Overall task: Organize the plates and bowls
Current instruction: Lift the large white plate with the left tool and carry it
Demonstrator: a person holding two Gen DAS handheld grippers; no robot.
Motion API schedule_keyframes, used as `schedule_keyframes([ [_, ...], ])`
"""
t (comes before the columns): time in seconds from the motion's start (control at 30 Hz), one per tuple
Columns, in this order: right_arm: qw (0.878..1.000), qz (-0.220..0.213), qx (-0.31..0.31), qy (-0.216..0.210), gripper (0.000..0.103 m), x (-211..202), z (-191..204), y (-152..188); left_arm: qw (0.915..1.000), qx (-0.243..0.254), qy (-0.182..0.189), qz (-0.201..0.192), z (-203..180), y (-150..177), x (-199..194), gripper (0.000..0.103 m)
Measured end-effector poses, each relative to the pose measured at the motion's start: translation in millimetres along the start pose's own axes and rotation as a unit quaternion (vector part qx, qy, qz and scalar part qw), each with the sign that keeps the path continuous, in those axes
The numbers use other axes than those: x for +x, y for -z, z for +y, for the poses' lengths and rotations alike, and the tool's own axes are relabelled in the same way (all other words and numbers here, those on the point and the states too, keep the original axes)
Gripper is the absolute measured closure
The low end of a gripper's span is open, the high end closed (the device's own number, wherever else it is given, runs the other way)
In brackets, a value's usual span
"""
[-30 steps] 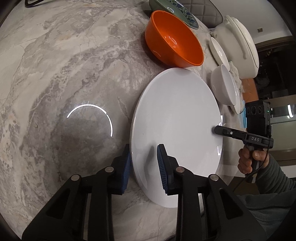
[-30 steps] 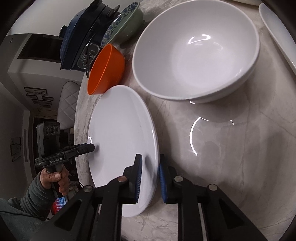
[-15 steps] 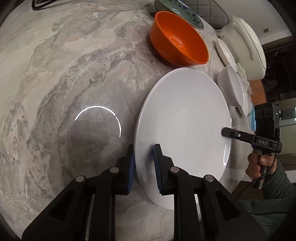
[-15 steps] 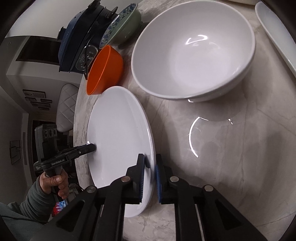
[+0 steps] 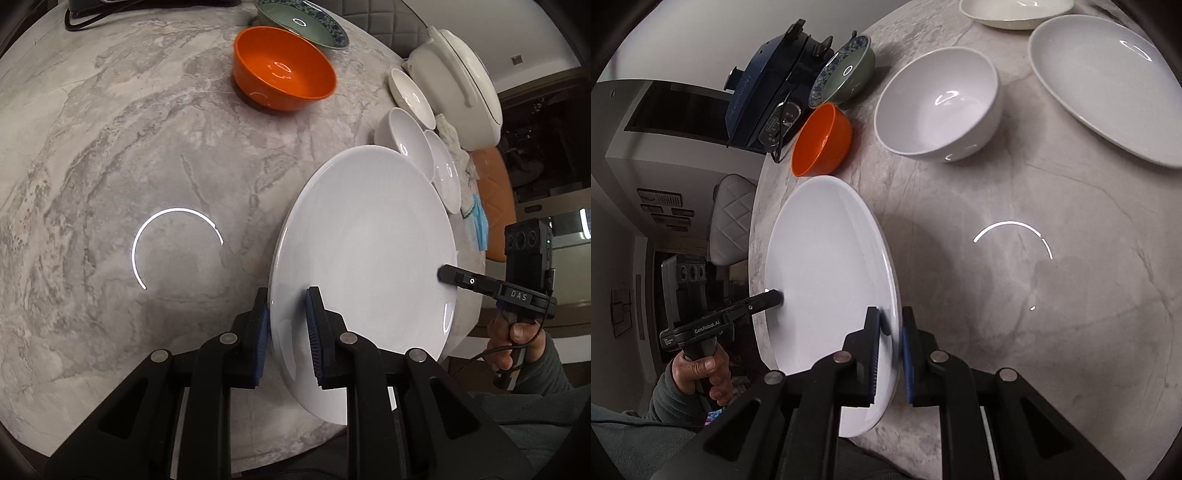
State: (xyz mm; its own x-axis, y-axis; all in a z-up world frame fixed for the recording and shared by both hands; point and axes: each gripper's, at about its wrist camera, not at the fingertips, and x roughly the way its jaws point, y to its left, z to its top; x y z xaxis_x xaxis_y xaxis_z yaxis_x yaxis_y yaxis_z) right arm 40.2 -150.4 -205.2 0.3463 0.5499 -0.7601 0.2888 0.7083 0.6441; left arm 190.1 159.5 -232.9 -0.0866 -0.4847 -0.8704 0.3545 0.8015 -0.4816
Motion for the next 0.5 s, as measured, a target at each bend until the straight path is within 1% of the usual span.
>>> schedule_keyframes([
  [0.13,1.000,-0.003,0.015,0.004,0.090,-17,-19,17,1.0000,0.003,-0.002,0.007,-30,16,20,0.086],
  [0.23,1.000,0.006,0.022,0.010,0.089,-20,-42,21,0.9999,0.006,-0.010,0.010,-47,23,40,0.086],
  [0.33,1.000,0.013,0.019,0.011,0.089,-16,-58,16,0.9998,-0.011,-0.015,0.012,-52,30,60,0.086],
  [0.5,0.999,0.029,0.007,0.012,0.089,-5,-74,6,0.9993,-0.013,-0.032,0.013,-49,36,76,0.085],
])
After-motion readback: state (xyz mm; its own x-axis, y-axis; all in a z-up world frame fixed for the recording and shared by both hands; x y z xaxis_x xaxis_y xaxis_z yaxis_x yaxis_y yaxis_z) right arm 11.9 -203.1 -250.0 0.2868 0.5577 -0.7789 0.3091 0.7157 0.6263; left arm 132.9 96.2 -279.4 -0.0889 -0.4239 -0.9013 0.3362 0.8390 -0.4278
